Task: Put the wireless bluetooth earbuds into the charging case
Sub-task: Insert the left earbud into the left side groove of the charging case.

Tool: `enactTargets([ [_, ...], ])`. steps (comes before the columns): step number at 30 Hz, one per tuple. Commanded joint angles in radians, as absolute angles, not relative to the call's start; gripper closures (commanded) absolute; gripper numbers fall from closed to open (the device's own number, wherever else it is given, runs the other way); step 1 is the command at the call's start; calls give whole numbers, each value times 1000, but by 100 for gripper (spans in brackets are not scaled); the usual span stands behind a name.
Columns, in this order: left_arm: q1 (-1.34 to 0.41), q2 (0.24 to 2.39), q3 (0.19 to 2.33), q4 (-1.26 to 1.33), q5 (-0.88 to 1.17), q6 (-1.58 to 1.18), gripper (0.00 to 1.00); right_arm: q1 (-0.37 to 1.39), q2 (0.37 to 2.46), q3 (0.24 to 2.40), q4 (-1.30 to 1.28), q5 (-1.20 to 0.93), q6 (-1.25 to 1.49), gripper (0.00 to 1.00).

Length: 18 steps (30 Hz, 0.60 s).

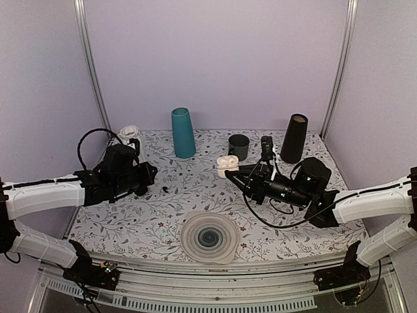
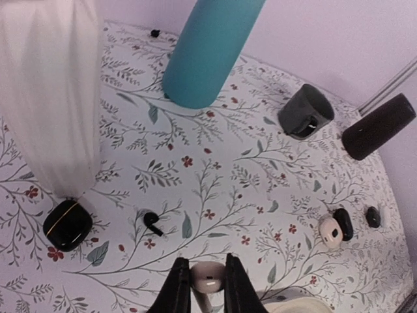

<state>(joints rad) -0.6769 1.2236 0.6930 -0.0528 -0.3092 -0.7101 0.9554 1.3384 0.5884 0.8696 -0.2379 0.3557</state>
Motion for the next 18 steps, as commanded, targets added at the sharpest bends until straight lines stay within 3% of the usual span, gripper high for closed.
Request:
enactTargets([
  [1, -692, 1162, 726, 152, -191, -586, 95, 943, 1371, 632, 946, -259, 419, 97],
  [18, -806, 1193, 881, 544, 192, -461, 92, 921, 1484, 747, 1061, -379, 565, 97],
])
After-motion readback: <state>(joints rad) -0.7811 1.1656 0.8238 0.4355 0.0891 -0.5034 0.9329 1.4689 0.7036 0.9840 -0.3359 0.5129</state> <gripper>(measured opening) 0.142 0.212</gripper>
